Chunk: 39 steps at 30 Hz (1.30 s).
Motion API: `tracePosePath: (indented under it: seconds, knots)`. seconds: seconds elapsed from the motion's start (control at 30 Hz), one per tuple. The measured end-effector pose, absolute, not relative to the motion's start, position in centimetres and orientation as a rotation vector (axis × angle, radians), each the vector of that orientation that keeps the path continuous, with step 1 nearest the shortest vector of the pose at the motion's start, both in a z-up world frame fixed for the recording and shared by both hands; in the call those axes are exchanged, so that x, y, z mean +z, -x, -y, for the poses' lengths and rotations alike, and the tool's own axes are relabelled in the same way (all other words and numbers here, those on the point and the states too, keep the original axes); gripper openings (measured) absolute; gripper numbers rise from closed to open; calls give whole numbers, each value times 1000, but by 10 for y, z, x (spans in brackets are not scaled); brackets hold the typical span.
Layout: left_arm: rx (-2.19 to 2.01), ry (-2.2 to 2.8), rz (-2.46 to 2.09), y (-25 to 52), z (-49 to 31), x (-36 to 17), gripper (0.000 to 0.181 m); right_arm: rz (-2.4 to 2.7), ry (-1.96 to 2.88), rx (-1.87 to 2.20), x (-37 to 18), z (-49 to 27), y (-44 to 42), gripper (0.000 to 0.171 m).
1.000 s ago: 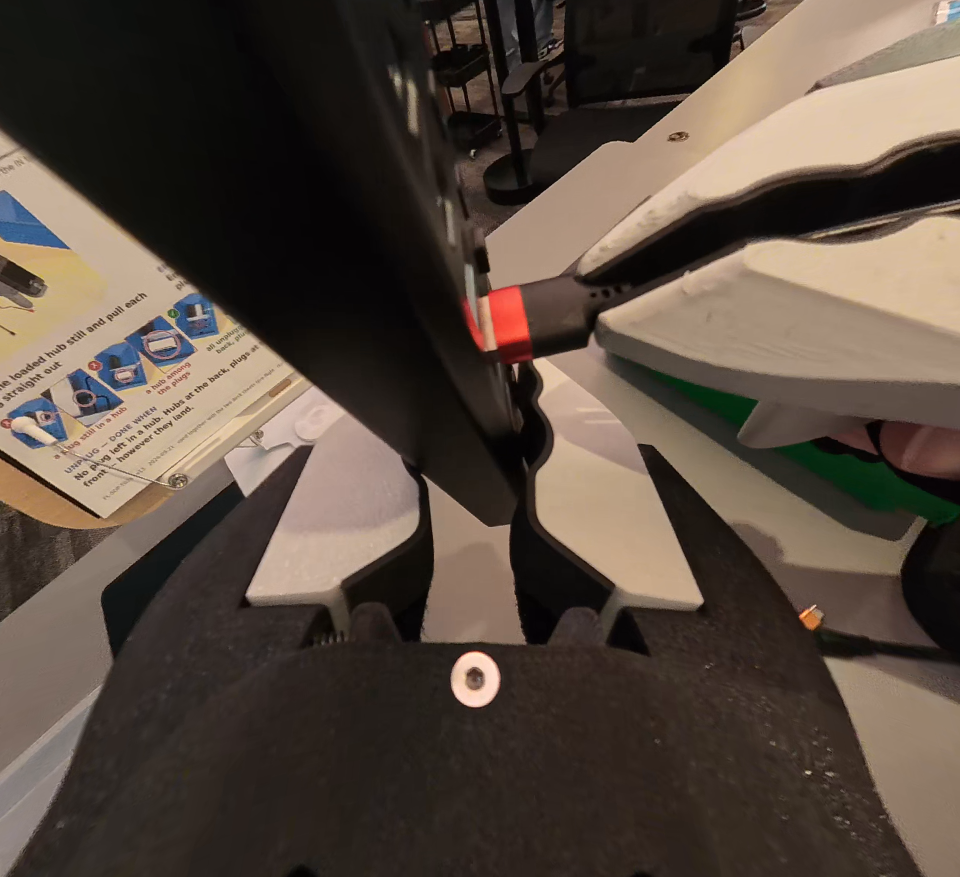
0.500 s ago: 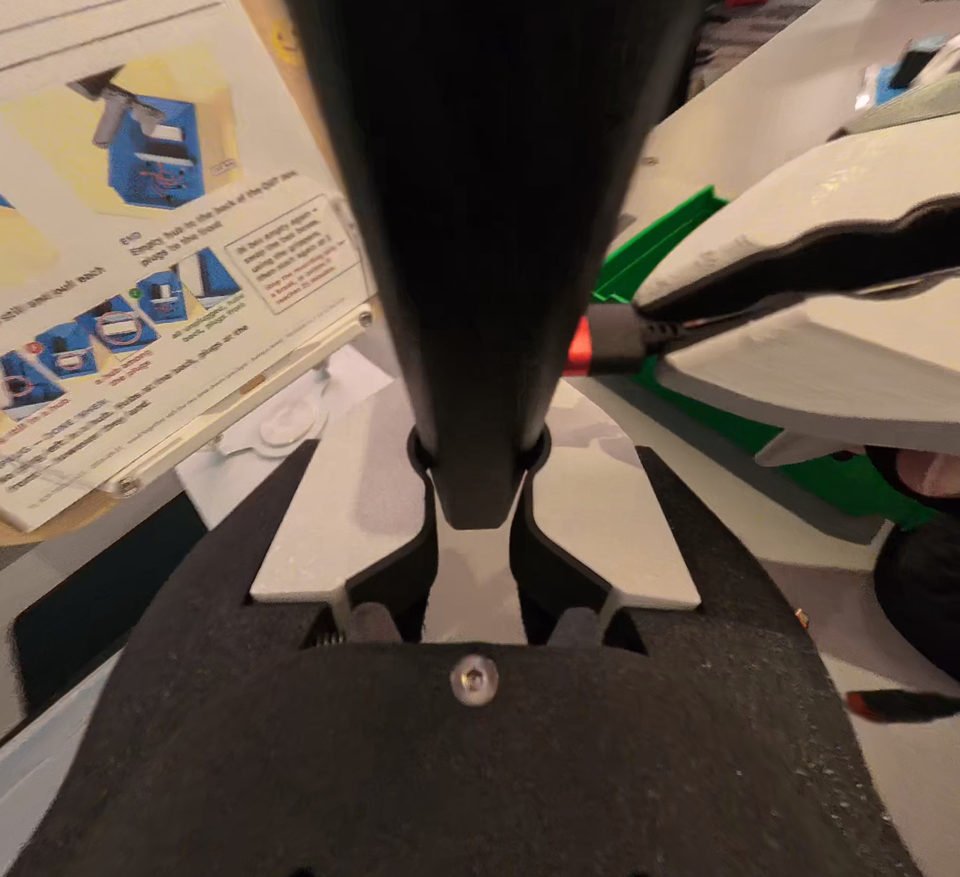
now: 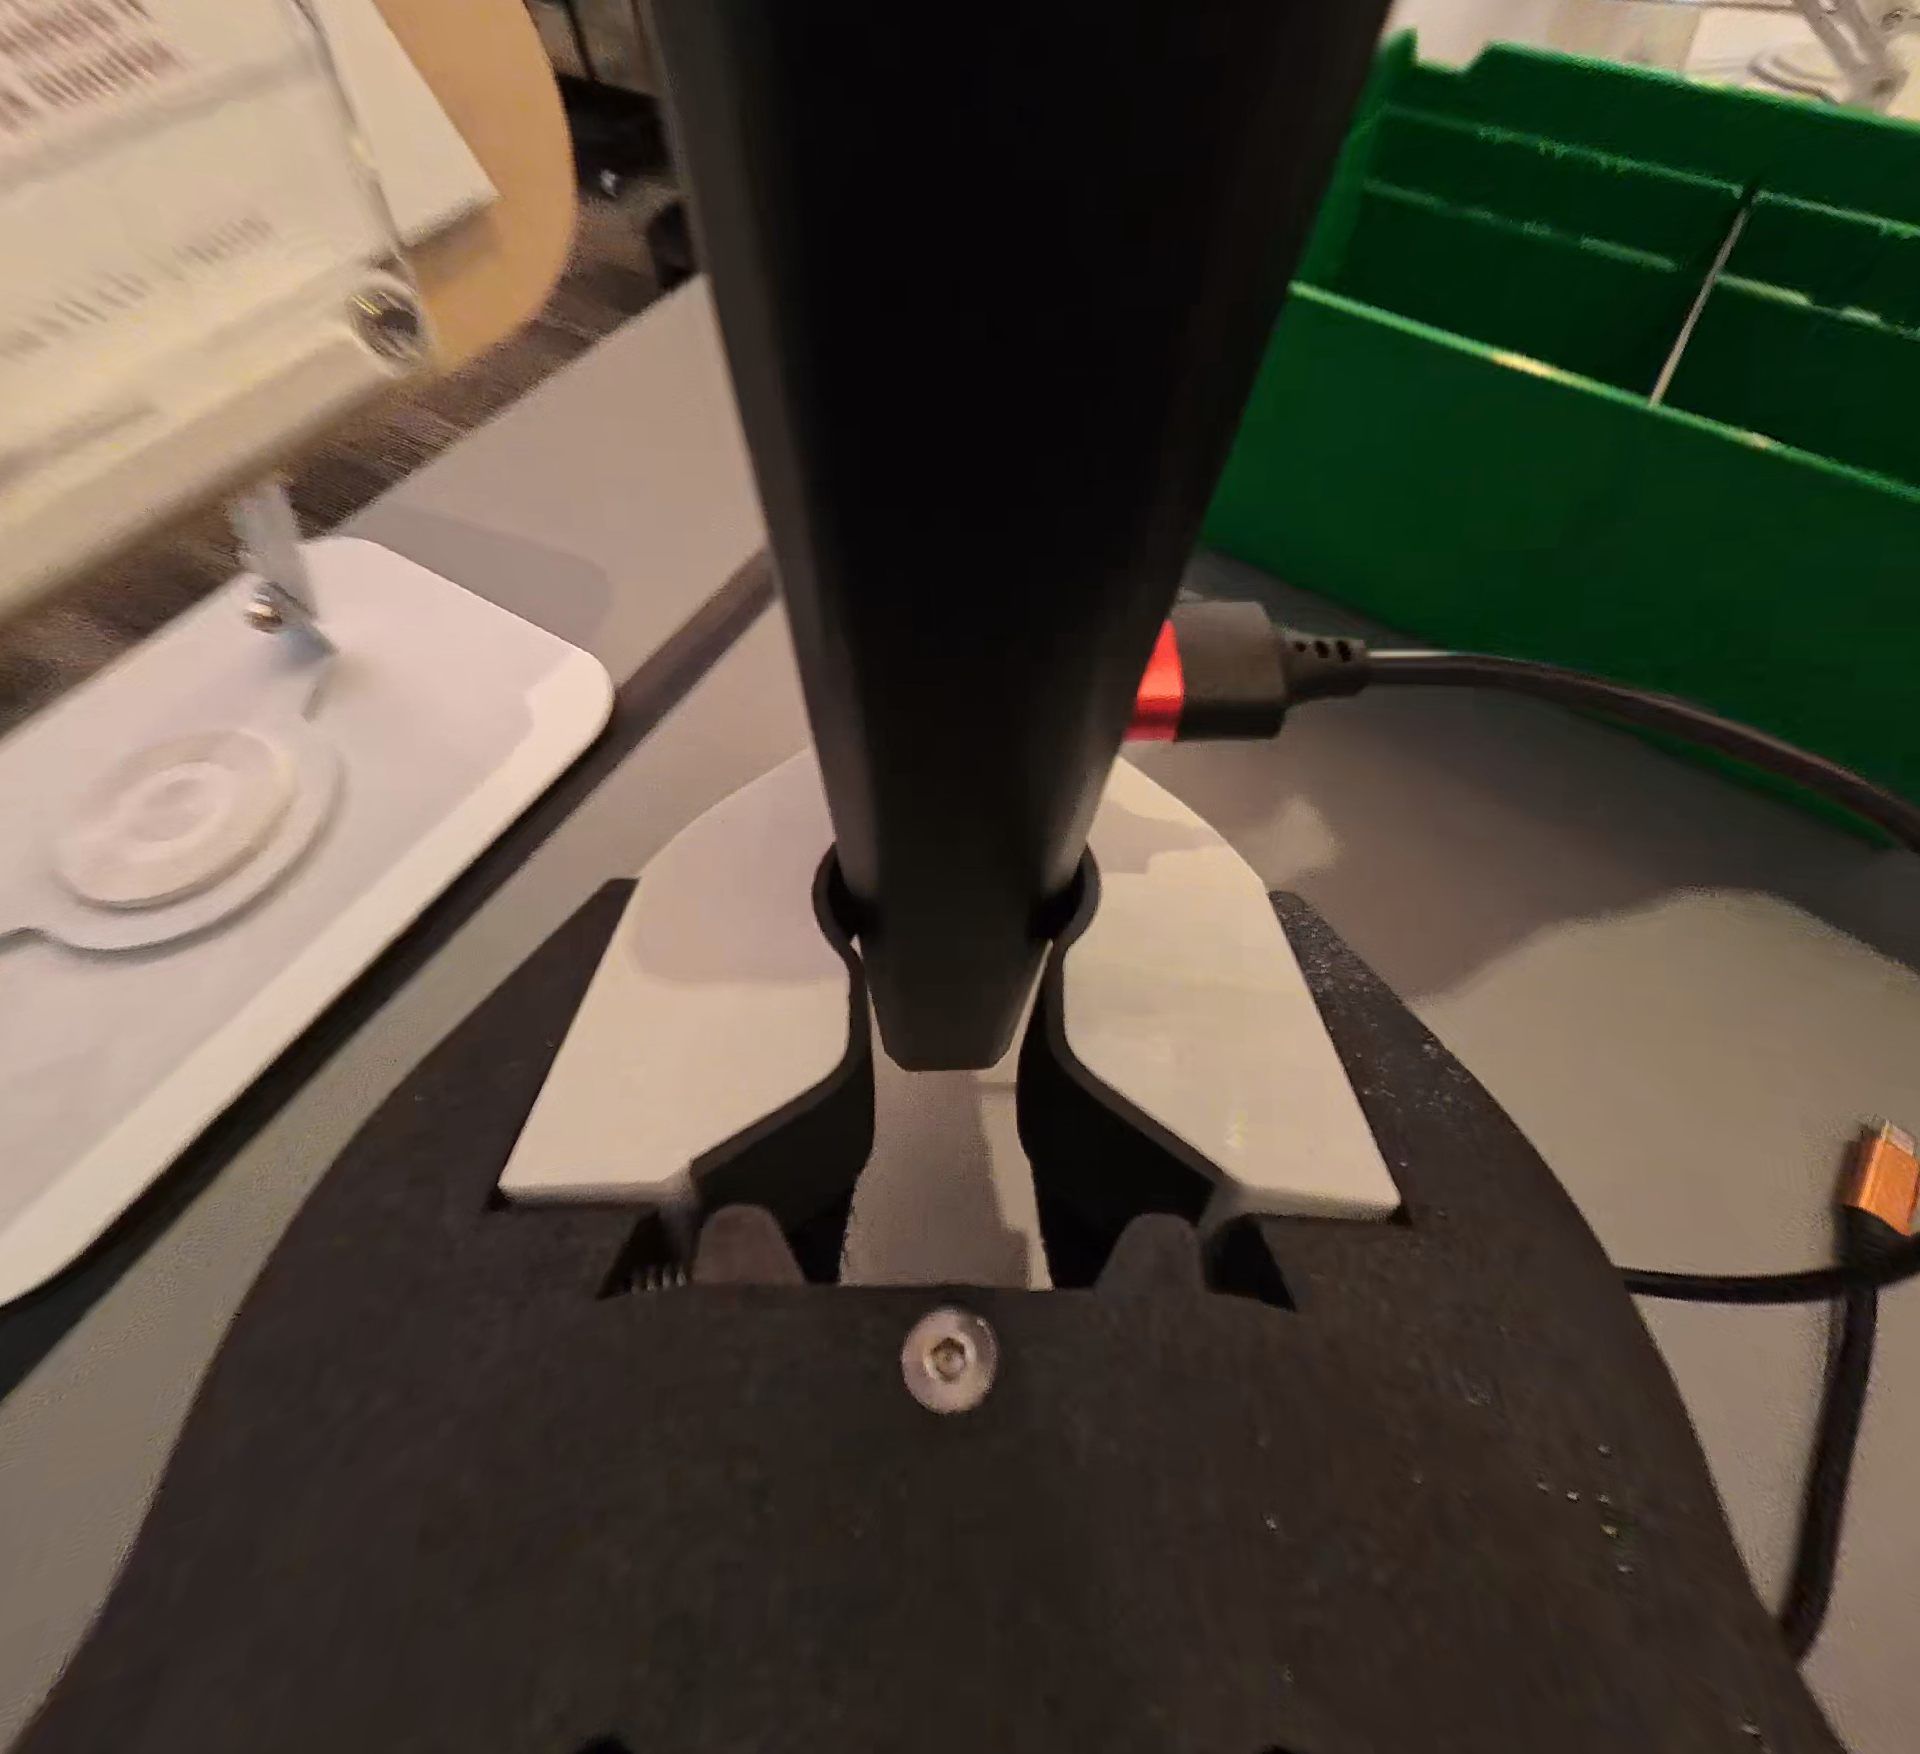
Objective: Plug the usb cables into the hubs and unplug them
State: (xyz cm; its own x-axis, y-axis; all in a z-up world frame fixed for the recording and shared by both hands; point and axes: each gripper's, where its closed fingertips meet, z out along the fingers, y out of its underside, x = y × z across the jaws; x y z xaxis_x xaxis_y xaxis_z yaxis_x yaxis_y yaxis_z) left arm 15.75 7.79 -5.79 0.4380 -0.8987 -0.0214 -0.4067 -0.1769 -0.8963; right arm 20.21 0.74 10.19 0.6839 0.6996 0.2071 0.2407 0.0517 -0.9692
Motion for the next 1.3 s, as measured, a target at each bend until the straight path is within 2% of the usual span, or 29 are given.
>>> tracePosePath:
  seconds: [0.03,0.53,1.13,1.3]
  knots:
    - [-684,1788,-1131,-160,-78,-67,29,798,1517,410,103,-8,-207,32]
    - [-615,1881,-1214,-153,-86,-125,29,775,1502,443,107,-5,-221,28]
    - [-626,1815,-1213,-154,-86,-127,30,749,1526,435,102,-9,-231,28]
    - [-560,1795,-1209,-153,-90,-126,50,774,1557,434,94,-11,-227,28]
